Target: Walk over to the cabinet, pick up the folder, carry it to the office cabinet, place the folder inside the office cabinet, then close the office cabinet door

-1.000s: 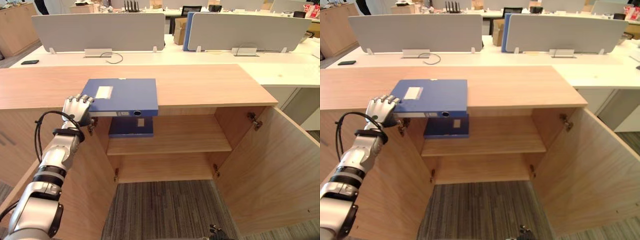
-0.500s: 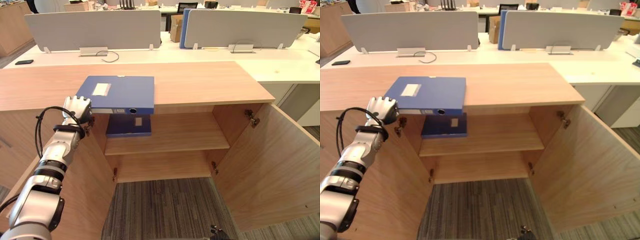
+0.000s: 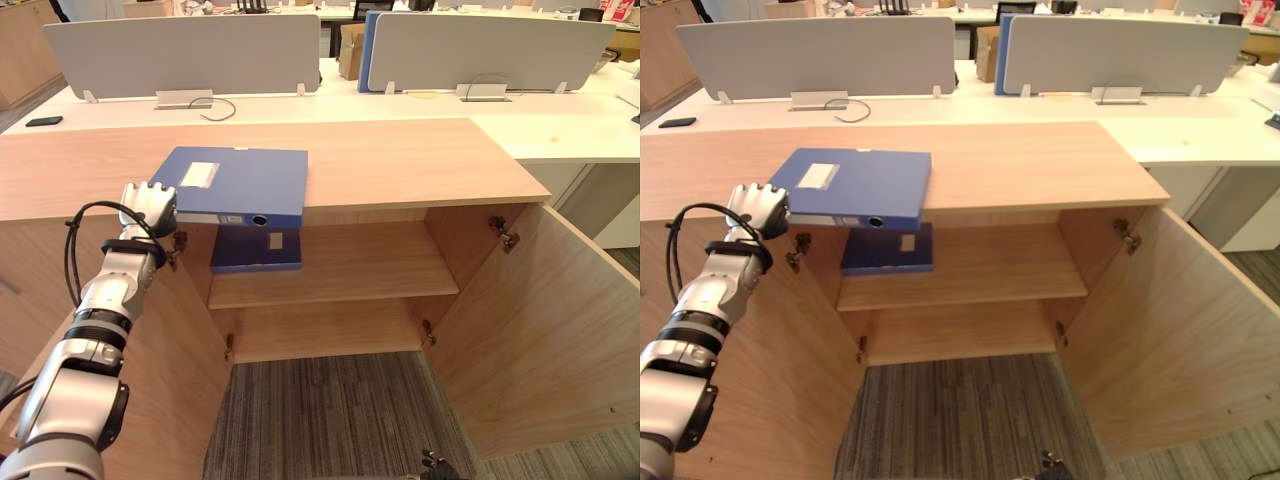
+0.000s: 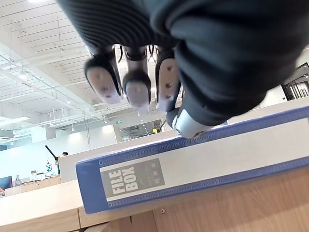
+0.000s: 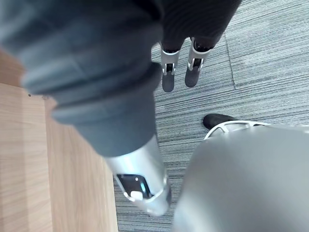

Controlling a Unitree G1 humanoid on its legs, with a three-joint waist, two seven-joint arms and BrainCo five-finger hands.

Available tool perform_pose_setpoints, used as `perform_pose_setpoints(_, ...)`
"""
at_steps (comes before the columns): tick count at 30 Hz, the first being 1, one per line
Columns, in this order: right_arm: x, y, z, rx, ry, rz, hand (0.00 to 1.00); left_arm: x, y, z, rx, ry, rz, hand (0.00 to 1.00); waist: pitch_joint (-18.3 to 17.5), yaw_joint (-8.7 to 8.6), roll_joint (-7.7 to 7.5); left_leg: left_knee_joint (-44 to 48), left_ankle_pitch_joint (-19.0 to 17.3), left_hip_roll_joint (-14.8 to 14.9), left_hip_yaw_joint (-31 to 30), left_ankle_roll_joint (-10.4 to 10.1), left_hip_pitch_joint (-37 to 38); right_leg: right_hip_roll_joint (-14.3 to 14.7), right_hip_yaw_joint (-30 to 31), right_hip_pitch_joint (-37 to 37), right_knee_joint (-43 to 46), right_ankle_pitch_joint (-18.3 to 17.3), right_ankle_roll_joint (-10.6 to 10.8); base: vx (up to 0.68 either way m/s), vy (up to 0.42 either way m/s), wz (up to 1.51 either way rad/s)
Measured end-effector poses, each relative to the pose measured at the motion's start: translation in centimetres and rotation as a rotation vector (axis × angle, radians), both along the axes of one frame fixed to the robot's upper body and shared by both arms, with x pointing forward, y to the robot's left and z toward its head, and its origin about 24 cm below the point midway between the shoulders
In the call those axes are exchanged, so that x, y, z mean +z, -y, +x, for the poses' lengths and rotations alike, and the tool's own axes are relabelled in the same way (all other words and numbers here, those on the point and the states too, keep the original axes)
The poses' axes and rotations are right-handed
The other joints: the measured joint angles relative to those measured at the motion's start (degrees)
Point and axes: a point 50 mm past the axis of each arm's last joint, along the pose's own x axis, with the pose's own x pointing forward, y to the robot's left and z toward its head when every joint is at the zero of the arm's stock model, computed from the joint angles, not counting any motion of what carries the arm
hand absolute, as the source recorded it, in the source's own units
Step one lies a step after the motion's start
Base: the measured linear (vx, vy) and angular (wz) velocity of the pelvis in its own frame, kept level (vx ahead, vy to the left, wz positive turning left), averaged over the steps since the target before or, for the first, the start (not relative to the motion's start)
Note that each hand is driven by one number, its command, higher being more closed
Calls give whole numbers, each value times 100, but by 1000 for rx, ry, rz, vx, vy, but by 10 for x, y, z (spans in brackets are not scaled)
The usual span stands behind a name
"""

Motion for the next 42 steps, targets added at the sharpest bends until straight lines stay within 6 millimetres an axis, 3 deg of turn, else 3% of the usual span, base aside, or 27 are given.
perform_pose_setpoints(4, 0, 0, 0, 0, 0, 0, 0, 1, 2, 0, -2, 12, -31, 0, 3, -8, 2, -1, -1, 0, 1, -1, -2, 0, 0, -3, 0, 0, 0, 0, 0, 0)
perform_pose_setpoints(9, 0, 1, 0, -4, 0, -8, 0, 18, 38, -4, -108, 208, -166, 0, 26, 18, 11, -14, -2, -4, 1, 0, -10, -5, 0, -10, 2, -1, 0, 0, 0, 0)
perform_pose_setpoints(14, 1, 1, 2, -3, 5, -13, 0, 20, 68, -9, -196, 289, -230, 0, 46, 15, 41, -26, -1, -1, 12, 1, -8, 0, 1, -4, 7, -1, 1, 0, 0, -1)
perform_pose_setpoints(33, 3, -2, 15, 54, 28, -24, 0, -2, 93, -13, -319, 204, -172, 0, 62, -134, 58, -70, -1, 5, 72, 5, 2, 5, 16, -26, -2, 0, 2, 0, 0, 0)
perform_pose_setpoints(42, 3, -1, 15, 51, 28, -24, 0, -8, 88, -12, -310, 155, -160, 0, 65, -175, 59, -74, -21, 21, 143, 5, 14, 13, 85, -50, -5, 1, 3, -19, -4, -4)
